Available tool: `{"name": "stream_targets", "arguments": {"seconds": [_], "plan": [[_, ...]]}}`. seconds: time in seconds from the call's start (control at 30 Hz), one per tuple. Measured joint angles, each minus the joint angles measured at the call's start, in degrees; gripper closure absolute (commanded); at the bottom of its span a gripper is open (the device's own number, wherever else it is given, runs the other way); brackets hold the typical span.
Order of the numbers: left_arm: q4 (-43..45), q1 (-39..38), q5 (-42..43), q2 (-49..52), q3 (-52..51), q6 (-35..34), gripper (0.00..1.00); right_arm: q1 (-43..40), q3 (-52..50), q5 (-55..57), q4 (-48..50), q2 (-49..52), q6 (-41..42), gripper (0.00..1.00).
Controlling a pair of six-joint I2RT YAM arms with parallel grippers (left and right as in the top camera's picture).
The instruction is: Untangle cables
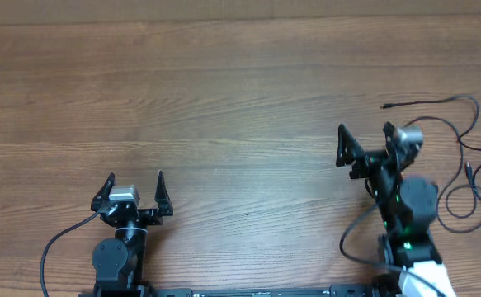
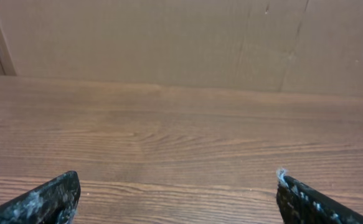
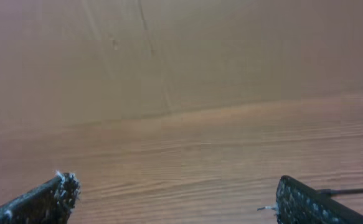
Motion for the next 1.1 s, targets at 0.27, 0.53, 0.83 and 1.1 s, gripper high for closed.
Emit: {"name": "stream_targets", "arguments": {"seconds": [0.27,0.53,0.83,1.1], "plan": [[0.0,0.0,0.0,0.0,0.0,0.0,0.0,0.0,-10.7,0.0,9.3,-12.7,0.0,0.0],[0.0,0.0,0.0,0.0,0.0,0.0,0.0,0.0,-10.7,-0.2,-9.3,-21.2,0.0,0.0],[0.0,0.0,0.0,-0.1,0.0,0.0,0.0,0.0,-10.7,-0.1,-32.3,-42.7,0.0,0.0],[0.0,0.0,0.0,-0.1,0.0,0.0,0.0,0.0,-10.7,-0.1,-32.4,-44.4,0.0,0.0]]}}
